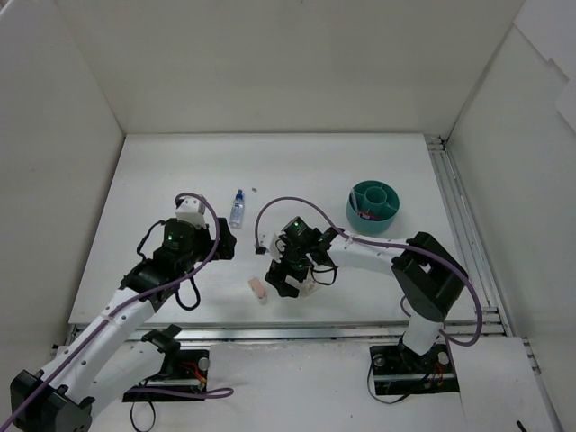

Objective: Sort the stationery into containers
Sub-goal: Pick up the pen from the center of the board.

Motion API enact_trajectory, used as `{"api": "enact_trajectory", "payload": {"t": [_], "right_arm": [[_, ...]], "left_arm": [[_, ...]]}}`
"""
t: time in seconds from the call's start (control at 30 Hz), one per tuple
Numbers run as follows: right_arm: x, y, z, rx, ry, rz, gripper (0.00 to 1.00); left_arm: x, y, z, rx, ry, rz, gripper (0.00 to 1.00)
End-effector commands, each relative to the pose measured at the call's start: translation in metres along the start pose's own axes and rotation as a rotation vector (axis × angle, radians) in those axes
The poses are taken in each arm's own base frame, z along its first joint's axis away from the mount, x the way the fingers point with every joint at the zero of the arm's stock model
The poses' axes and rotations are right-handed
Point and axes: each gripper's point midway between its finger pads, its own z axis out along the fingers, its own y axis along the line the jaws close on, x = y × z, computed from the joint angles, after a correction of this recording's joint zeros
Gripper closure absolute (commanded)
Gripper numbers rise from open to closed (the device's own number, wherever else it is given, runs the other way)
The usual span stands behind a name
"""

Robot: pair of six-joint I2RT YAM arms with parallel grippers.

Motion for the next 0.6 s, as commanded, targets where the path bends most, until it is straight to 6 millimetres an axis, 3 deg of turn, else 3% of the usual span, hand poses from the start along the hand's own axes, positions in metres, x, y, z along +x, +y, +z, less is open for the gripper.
{"api": "enact_trajectory", "payload": {"t": [0.0,0.23,0.37,0.57], "right_arm": [[-0.030,-0.008,-0.004,0.026,-0.062,-0.036,0.06],[-0.014,-0.014,0.000,0.074,-0.011,0.009,0.13],[-0.002,-0.024,0.005,0.166,0.048,0.002,0.29],[-0.003,-0.040,0.011,0.293,0.076,-0.005,0.57]], "left_arm": [[-0.010,0.000,-0.002,-0.003,-0.037,0.010,0.00],[-0.008,0.005,0.000,-0.023,-0.029,0.007,0.00],[-0.006,0.007,0.001,-0.030,-0.029,0.003,0.00],[-0.007,0.013,0.000,-0.062,-0.037,-0.003,0.00]]}}
